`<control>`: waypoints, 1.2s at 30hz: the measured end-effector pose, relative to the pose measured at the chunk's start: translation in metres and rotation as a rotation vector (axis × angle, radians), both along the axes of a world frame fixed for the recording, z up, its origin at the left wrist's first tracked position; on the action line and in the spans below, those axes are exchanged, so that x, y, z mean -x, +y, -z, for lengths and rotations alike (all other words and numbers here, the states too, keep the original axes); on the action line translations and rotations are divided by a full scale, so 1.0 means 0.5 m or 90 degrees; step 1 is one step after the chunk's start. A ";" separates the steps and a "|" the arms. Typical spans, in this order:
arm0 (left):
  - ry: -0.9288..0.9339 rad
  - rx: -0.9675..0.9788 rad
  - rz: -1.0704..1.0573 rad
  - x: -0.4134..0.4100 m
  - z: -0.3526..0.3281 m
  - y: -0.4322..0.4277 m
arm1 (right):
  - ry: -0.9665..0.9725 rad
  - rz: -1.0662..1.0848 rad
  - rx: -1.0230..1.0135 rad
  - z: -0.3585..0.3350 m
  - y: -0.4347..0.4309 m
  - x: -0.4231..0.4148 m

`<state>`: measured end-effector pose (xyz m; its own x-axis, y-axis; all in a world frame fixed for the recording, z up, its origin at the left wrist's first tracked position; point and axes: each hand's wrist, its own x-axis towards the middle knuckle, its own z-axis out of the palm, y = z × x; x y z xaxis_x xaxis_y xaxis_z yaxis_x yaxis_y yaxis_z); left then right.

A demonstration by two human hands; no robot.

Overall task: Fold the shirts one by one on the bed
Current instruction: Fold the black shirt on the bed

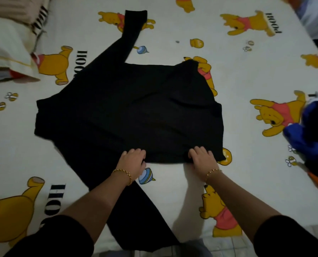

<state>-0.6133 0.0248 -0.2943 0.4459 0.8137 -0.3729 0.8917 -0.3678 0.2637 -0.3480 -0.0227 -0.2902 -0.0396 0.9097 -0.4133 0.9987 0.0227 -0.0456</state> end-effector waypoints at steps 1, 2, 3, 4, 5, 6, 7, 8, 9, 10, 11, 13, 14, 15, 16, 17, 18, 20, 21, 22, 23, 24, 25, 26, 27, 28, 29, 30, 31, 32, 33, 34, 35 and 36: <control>-0.006 0.004 0.000 -0.006 -0.002 0.000 | -0.013 0.000 0.009 -0.003 0.004 -0.008; -0.009 0.025 0.008 -0.011 -0.006 0.002 | -0.014 0.008 0.037 -0.009 0.010 -0.017; -0.004 0.056 0.025 -0.015 -0.011 0.001 | -0.002 0.017 0.077 -0.017 0.014 -0.026; 0.005 0.088 0.040 -0.015 -0.016 0.002 | 0.012 0.019 0.119 -0.023 0.018 -0.031; 0.013 0.115 0.048 -0.017 -0.022 0.001 | 0.021 0.011 0.148 -0.028 0.018 -0.037; 0.014 0.133 0.046 -0.019 -0.030 0.001 | 0.028 0.000 0.166 -0.034 0.018 -0.043; 0.012 0.144 0.035 -0.021 -0.040 0.002 | 0.038 0.001 0.177 -0.043 0.018 -0.047; 0.004 0.148 0.019 -0.024 -0.052 0.007 | 0.052 0.015 0.181 -0.055 0.021 -0.050; -0.006 0.147 0.005 -0.027 -0.066 0.016 | 0.067 0.034 0.173 -0.067 0.028 -0.054; -0.015 0.143 -0.009 -0.031 -0.080 0.027 | 0.082 0.051 0.160 -0.079 0.037 -0.058; -0.025 0.138 -0.023 -0.033 -0.095 0.042 | 0.096 0.065 0.145 -0.092 0.051 -0.062; -0.040 0.133 -0.051 -0.037 -0.124 0.076 | 0.121 0.083 0.119 -0.114 0.083 -0.070; -0.044 0.132 -0.065 -0.039 -0.136 0.094 | 0.137 0.091 0.111 -0.123 0.100 -0.071; -0.048 0.132 -0.078 -0.040 -0.146 0.112 | 0.151 0.100 0.106 -0.130 0.117 -0.071; -0.052 0.130 -0.089 -0.041 -0.157 0.131 | 0.164 0.108 0.102 -0.137 0.135 -0.071; -0.054 0.128 -0.099 -0.043 -0.167 0.151 | 0.175 0.117 0.098 -0.142 0.153 -0.072; -0.056 0.123 -0.105 -0.044 -0.177 0.173 | 0.185 0.126 0.093 -0.146 0.174 -0.074; -0.061 0.113 -0.119 -0.045 -0.194 0.222 | 0.201 0.146 0.084 -0.150 0.220 -0.082; -0.063 0.105 -0.131 -0.045 -0.199 0.250 | 0.204 0.157 0.079 -0.151 0.250 -0.088; -0.066 0.097 -0.144 -0.044 -0.202 0.280 | 0.206 0.166 0.076 -0.150 0.280 -0.095; -0.069 0.092 -0.162 -0.044 -0.203 0.308 | 0.208 0.178 0.076 -0.151 0.310 -0.102; -0.071 0.084 -0.176 -0.045 -0.201 0.340 | 0.209 0.191 0.070 -0.151 0.343 -0.110; -0.072 0.081 -0.188 -0.048 -0.197 0.378 | 0.211 0.206 0.062 -0.149 0.383 -0.120; -0.070 0.082 -0.193 -0.050 -0.193 0.402 | 0.212 0.219 0.053 -0.145 0.410 -0.128; -0.066 0.080 -0.198 -0.056 -0.189 0.437 | 0.210 0.234 0.041 -0.140 0.446 -0.137; -0.062 0.076 -0.204 -0.063 -0.181 0.472 | 0.210 0.252 0.033 -0.132 0.482 -0.146; -0.060 0.069 -0.212 -0.071 -0.173 0.507 | 0.214 0.274 0.023 -0.125 0.518 -0.155; -0.060 0.063 -0.220 -0.080 -0.163 0.540 | 0.225 0.304 0.014 -0.117 0.552 -0.162; -0.062 0.056 -0.227 -0.088 -0.152 0.572 | 0.243 0.340 0.008 -0.109 0.584 -0.168; -0.066 0.049 -0.230 -0.097 -0.139 0.604 | 0.263 0.380 0.006 -0.100 0.618 -0.174; -0.068 0.044 -0.230 -0.104 -0.126 0.634 | 0.287 0.422 0.003 -0.090 0.648 -0.180; -0.070 0.041 -0.229 -0.111 -0.112 0.660 | 0.315 0.467 0.002 -0.080 0.676 -0.185; -0.071 0.043 -0.229 -0.118 -0.098 0.685 | 0.348 0.510 0.005 -0.068 0.702 -0.189; -0.070 0.049 -0.230 -0.124 -0.085 0.707 | 0.384 0.550 0.013 -0.057 0.723 -0.190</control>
<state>-0.5514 0.3783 -0.2517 0.1758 0.8973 -0.4049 0.9250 -0.0099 0.3797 -0.2529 0.3389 -0.2616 0.4148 0.7197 -0.5567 0.4871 -0.6924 -0.5323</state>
